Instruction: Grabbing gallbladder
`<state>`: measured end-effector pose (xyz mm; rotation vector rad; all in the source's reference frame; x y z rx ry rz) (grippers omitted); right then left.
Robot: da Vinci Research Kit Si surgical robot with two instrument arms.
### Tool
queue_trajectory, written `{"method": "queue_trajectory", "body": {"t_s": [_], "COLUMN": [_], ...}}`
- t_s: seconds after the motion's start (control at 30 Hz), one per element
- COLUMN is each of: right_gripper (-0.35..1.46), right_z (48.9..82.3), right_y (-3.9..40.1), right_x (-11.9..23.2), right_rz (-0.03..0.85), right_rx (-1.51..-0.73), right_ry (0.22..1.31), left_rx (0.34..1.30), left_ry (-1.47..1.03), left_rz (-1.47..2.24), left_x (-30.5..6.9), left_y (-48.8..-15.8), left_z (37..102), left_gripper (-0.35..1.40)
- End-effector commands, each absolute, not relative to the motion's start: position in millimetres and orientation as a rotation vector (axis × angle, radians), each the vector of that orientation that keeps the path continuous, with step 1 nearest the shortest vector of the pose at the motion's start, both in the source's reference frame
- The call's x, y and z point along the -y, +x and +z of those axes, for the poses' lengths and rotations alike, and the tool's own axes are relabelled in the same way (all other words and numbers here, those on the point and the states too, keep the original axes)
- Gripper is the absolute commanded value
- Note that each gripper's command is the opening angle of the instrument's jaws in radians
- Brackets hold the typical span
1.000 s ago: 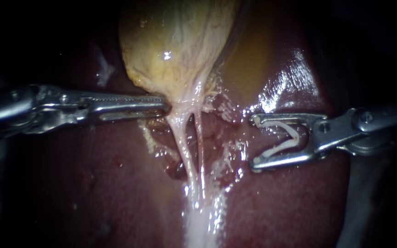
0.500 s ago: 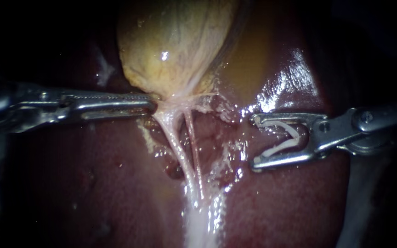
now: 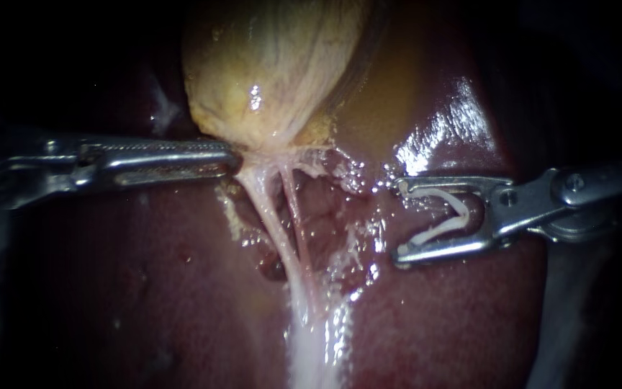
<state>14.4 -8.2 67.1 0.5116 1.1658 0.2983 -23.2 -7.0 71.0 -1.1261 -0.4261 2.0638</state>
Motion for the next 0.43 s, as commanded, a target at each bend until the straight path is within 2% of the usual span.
{"method": "queue_trajectory", "body": {"t_s": [0.03, 0.43], "right_gripper": [0.49, 0.49], "right_z": [67.1, 67.1], "right_y": [14.4, 14.5], "right_x": [8.2, 8.2], "right_rz": [0.298, 0.298], "right_rx": [-1.166, -1.166], "right_ry": [0.512, 0.512], "left_rx": [0.425, 0.425], "left_ry": [-1.126, -1.126], "left_rz": [2.064, 2.064], "left_x": [6.9, 6.9], "left_y": [-23.2, -23.1], "left_z": [71.0, 71.1], "left_gripper": [-0.35, -0.35]}}
